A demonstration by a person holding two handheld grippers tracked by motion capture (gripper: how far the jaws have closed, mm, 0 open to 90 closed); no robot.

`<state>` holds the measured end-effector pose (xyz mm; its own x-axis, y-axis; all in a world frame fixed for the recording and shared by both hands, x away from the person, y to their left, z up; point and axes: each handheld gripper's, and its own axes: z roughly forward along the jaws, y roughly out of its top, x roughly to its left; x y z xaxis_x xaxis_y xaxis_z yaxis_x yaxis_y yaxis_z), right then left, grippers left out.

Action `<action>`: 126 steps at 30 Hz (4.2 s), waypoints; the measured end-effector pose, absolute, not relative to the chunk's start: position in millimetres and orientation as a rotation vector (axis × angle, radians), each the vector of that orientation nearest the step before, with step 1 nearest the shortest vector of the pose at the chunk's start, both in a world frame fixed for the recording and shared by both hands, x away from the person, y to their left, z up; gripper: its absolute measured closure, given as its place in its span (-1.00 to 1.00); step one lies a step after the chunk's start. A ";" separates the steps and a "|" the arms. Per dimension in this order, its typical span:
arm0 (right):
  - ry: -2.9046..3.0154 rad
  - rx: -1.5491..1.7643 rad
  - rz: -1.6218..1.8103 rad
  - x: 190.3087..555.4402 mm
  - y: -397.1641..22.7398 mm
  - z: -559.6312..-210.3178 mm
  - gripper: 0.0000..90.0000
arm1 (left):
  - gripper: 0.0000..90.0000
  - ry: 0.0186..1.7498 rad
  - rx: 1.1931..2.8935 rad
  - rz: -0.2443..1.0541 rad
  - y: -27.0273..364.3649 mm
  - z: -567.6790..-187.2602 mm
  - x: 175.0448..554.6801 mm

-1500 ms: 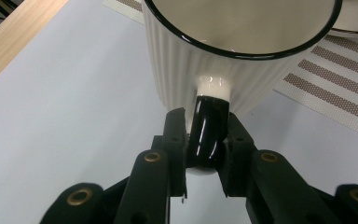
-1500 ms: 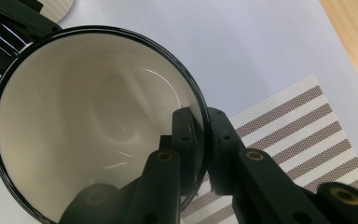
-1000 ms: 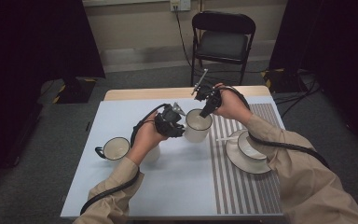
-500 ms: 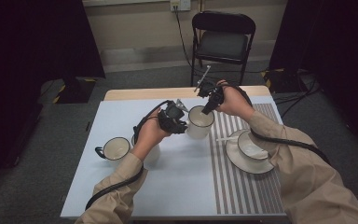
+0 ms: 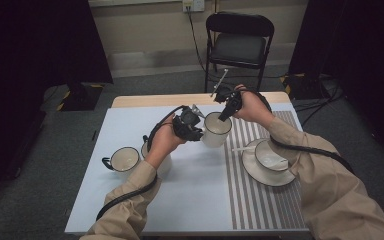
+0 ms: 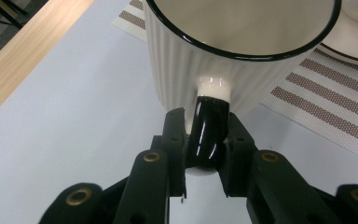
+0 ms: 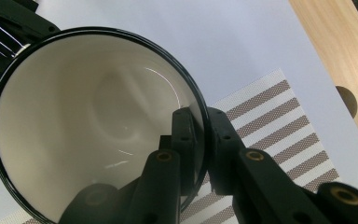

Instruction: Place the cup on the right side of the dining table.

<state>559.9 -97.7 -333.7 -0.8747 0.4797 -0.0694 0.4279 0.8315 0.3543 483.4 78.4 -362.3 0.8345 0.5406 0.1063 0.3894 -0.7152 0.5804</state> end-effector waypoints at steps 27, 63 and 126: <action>2.833 0.769 0.491 572.9 -120.7 -332.9 0.84 | 0.66 0.673 2.455 0.361 56.6 -360.0 501.1; 2.807 0.824 0.439 579.2 -145.5 -344.6 0.84 | 0.63 0.665 2.444 0.326 31.0 -374.0 513.9; 2.757 0.952 0.411 594.5 -170.2 -367.5 0.80 | 0.58 0.709 2.395 0.256 9.1 -401.8 540.7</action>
